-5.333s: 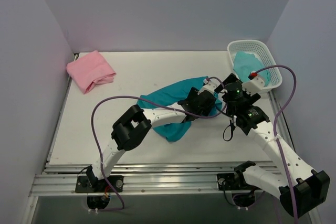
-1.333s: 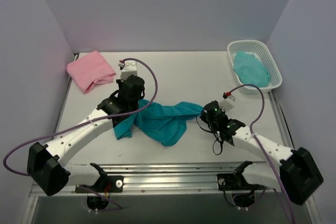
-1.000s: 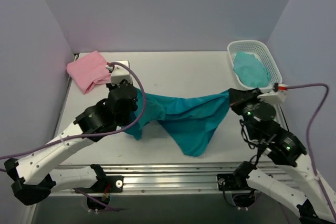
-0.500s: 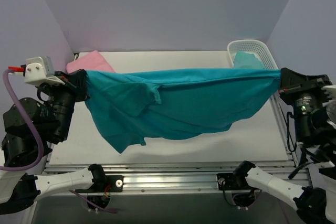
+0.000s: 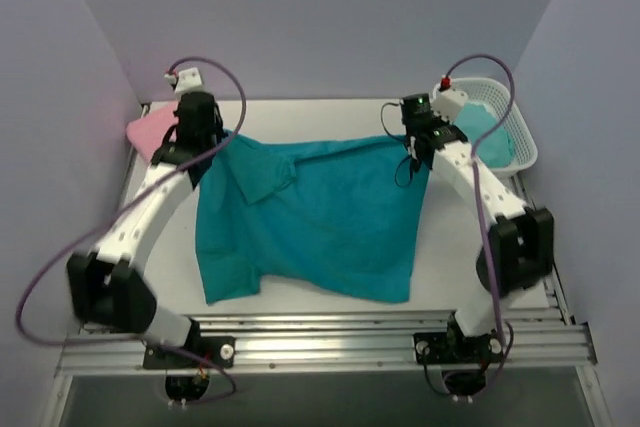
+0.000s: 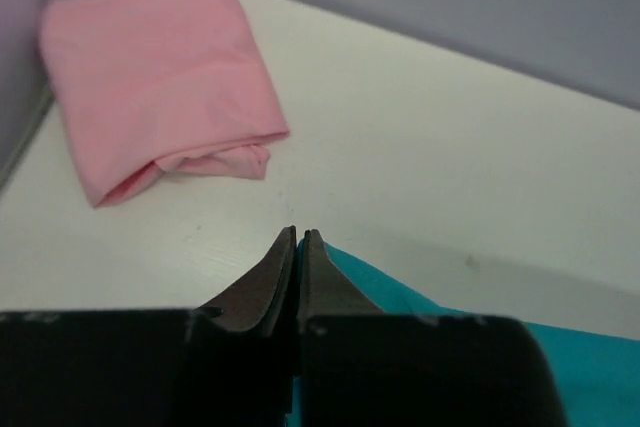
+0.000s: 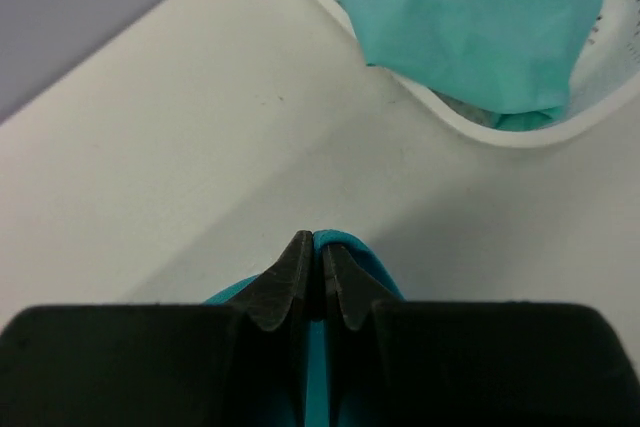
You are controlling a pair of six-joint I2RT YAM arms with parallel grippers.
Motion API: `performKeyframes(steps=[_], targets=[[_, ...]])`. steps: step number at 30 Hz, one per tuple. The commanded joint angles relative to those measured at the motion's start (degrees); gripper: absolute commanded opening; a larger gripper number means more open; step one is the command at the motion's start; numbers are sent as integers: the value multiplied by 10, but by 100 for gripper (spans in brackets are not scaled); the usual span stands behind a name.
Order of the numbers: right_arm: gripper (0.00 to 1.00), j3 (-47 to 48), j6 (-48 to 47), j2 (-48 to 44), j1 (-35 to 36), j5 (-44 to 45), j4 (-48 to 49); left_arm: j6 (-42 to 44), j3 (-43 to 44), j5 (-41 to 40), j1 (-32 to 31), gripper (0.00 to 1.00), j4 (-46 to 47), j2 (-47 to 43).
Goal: Fold and stack the t-shirts
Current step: Flatten out the tshirt
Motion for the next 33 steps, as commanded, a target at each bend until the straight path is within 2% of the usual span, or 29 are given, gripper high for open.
performKeyframes(steps=[1, 2, 3, 4, 5, 7, 8, 10, 12, 16, 21, 23, 24, 26, 27, 28, 31, 33], targets=[[0, 29, 20, 113, -34, -40, 83, -71, 37, 185, 85, 2, 81, 194], [0, 51, 21, 189, -43, -36, 86, -72, 68, 213, 96, 15, 85, 248], [0, 81, 20, 233, -45, -26, 83, -80, 107, 234, 106, 58, 79, 351], [5, 120, 24, 272, -48, -2, 45, -90, 195, 240, 119, 94, 64, 398], [29, 209, 45, 347, -56, 9, 24, -96, 238, 257, 126, 94, 39, 475], [48, 287, 54, 400, -62, 12, -13, -113, 320, 278, 140, 94, 24, 516], [68, 342, 54, 427, -62, 12, -19, -114, 328, 287, 142, 94, 29, 516], [75, 375, 36, 431, -58, 13, -13, -107, 331, 295, 145, 94, 38, 497], [100, 405, 11, 411, -52, 25, -16, -91, 330, 286, 145, 94, 30, 452], [100, 378, -19, 334, -37, 30, -3, -80, 302, 269, 146, 94, 11, 360], [100, 267, -27, 198, 8, 53, 12, -88, 171, 244, 122, 94, 24, 195], [100, 192, -14, 137, 31, 49, 8, -93, 118, 206, 105, 94, 11, 122], [100, 165, -6, 114, 39, 36, 7, -101, 59, 192, 85, 94, 8, 97], [100, 61, 14, 40, 58, 27, 17, -106, -2, 146, 58, 94, -3, 28], [100, 23, 19, 13, 61, 17, 31, -121, -61, 128, 31, 94, -10, 5], [100, -50, 52, -34, 61, 13, 31, -126, -90, 107, 16, 94, -13, -37], [100, -151, 65, -116, 66, -37, 55, -171, -198, 76, -36, 94, -32, -98], [100, -236, 67, -156, 83, -45, 45, -242, -243, 19, -61, 94, -66, -162]])
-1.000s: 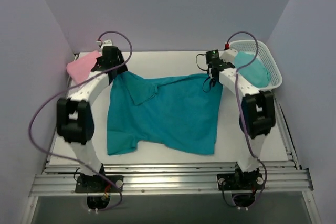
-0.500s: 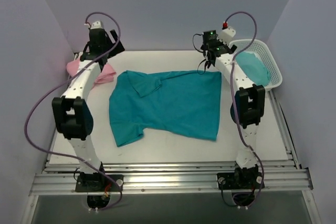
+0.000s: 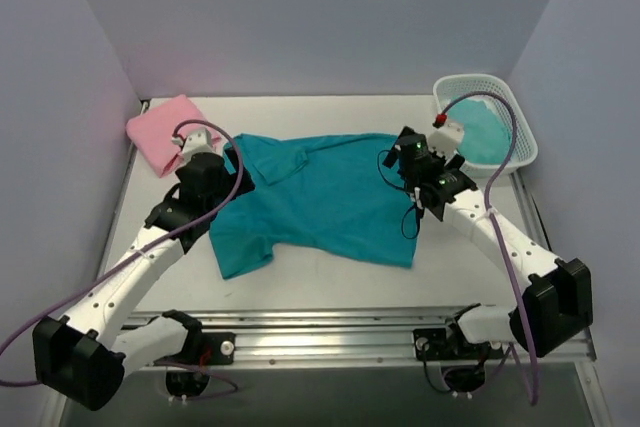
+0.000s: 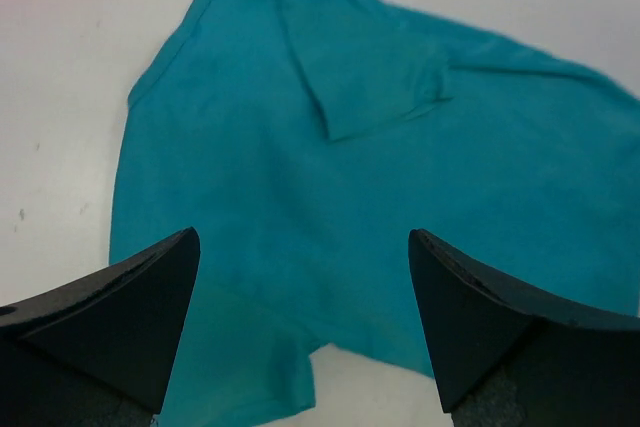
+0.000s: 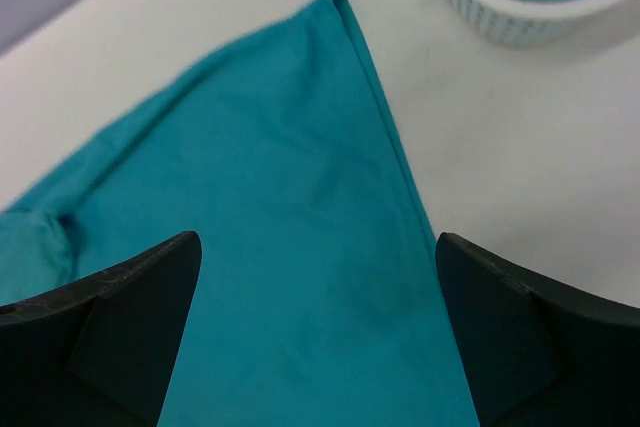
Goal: Fold and stack the t-shirts
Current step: Flatten out the tshirt
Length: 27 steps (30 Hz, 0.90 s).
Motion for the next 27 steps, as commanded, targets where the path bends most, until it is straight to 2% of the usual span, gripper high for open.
performKeyframes(steps=[1, 4, 7, 11, 15, 18, 22, 27], targets=[[100, -134, 28, -98, 15, -37, -17, -106, -85, -120, -52, 94, -89, -95], [100, -201, 26, -194, 10, -64, -56, -146, -114, -145, -88, 94, -159, -134], [100, -233, 27, -260, 6, -101, -85, -201, -121, -171, -94, 94, -259, -149], [100, -254, 27, -283, 5, -180, -102, -264, -197, -120, -102, 94, -263, -198], [100, -288, 45, -229, 3, -277, -57, -310, -237, -108, -120, 94, -279, -218], [100, -295, 45, -191, 3, -270, -19, -336, -238, -116, -147, 94, -276, -198], [100, -298, 35, -134, 2, -276, 30, -373, -235, -128, -183, 94, -263, -112], [100, -277, 0, -67, -15, -301, 59, -452, -243, -154, -230, 95, -233, -51]])
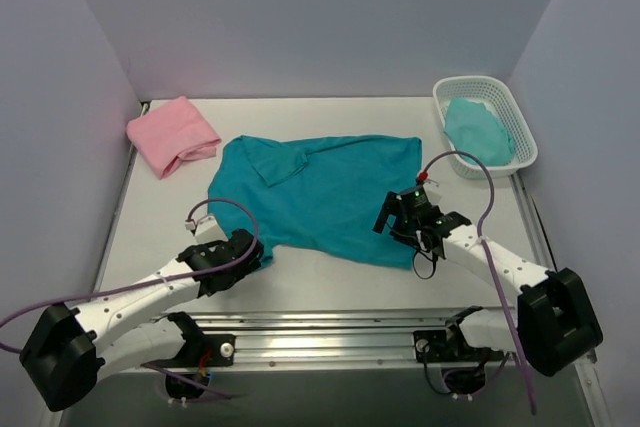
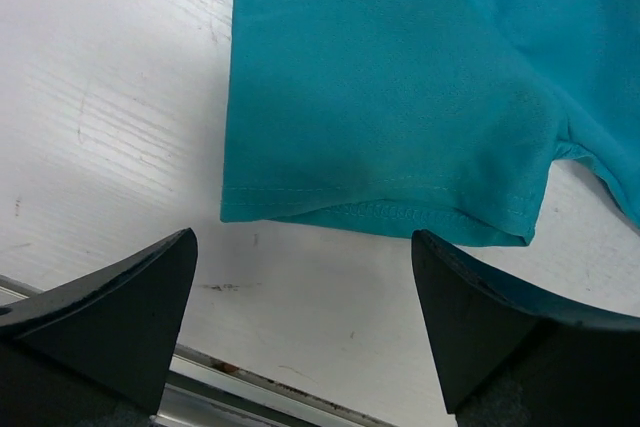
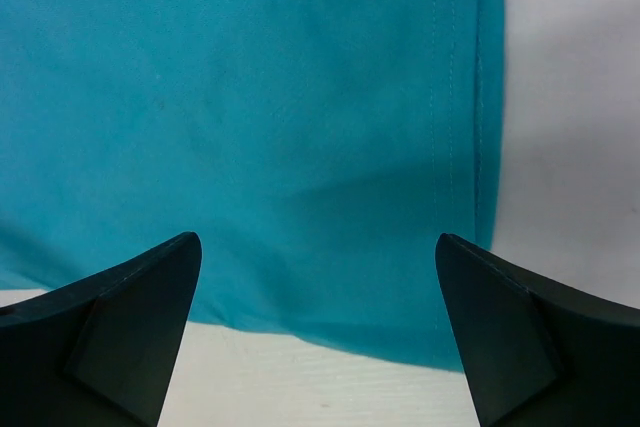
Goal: Fold and stack the t-shirts
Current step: Flatten out the tshirt
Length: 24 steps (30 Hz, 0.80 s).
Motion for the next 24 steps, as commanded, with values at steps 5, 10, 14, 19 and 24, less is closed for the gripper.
performKeyframes(steps=[5, 10, 14, 19, 24], targets=[[99, 28, -44, 35, -30, -35, 39, -146, 11, -88, -70, 81, -8, 36], [99, 17, -52, 20, -47, -38, 42, -195, 14, -109, -93, 79, -48, 65], [99, 10, -50, 27, -51, -46, 56, -247, 39, -130, -130, 79, -106, 98], [99, 7, -53, 51, -53, -71, 75, -348, 79, -168, -162, 90, -165, 157], [98, 16, -60, 70, -55, -87, 92, -396, 73, -177, -169, 93, -159, 168]])
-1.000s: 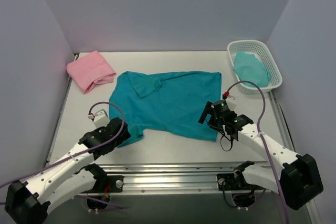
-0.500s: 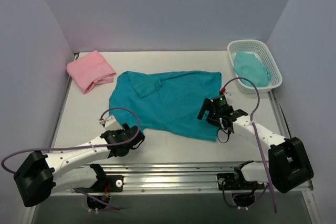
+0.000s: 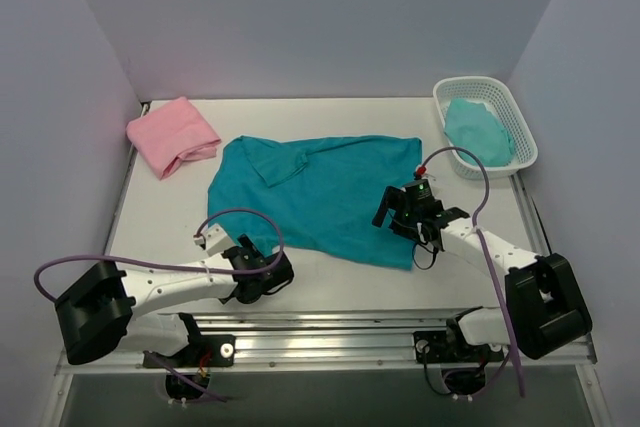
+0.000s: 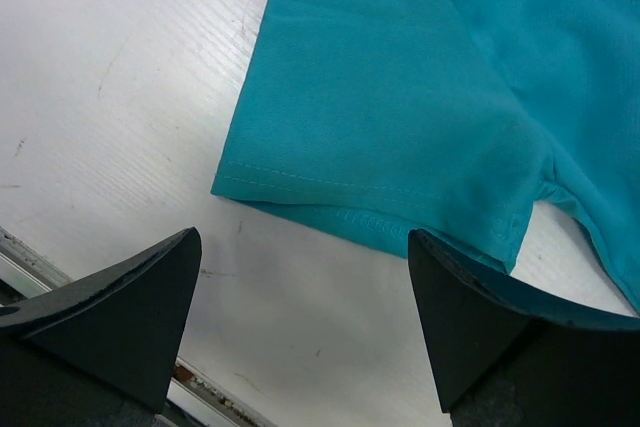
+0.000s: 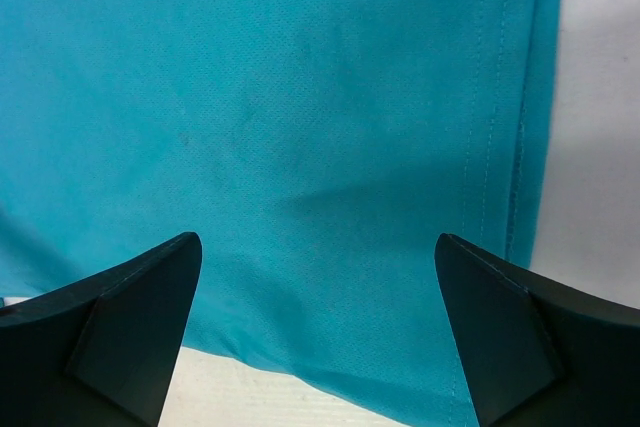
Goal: Fold and stack the t-shirts
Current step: Flatten out the tshirt
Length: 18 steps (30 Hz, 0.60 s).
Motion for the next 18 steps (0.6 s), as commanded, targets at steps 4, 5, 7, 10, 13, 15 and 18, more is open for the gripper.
performKeyframes(steps=[4, 5, 7, 10, 13, 15, 18], targets=[[98, 14, -14, 14, -6, -23, 18, -80, -3, -36, -2, 93, -19, 34], [98, 15, -15, 14, -6, -25, 20, -81, -5, -38, -2, 93, -8, 42], [98, 13, -15, 21, -5, -27, 25, -81, -4, -45, -2, 93, 2, 67], [97, 12, -15, 26, -5, -29, 25, -88, -2, -54, 2, 92, 13, 100], [97, 6, -10, 18, -6, -21, 27, -98, 5, -68, 5, 88, 12, 122], [97, 5, -7, 14, -6, -15, 24, -95, 9, -75, 8, 79, 13, 130], [97, 6, -4, 7, -6, -13, 16, -78, 11, -84, 16, 67, 24, 132]])
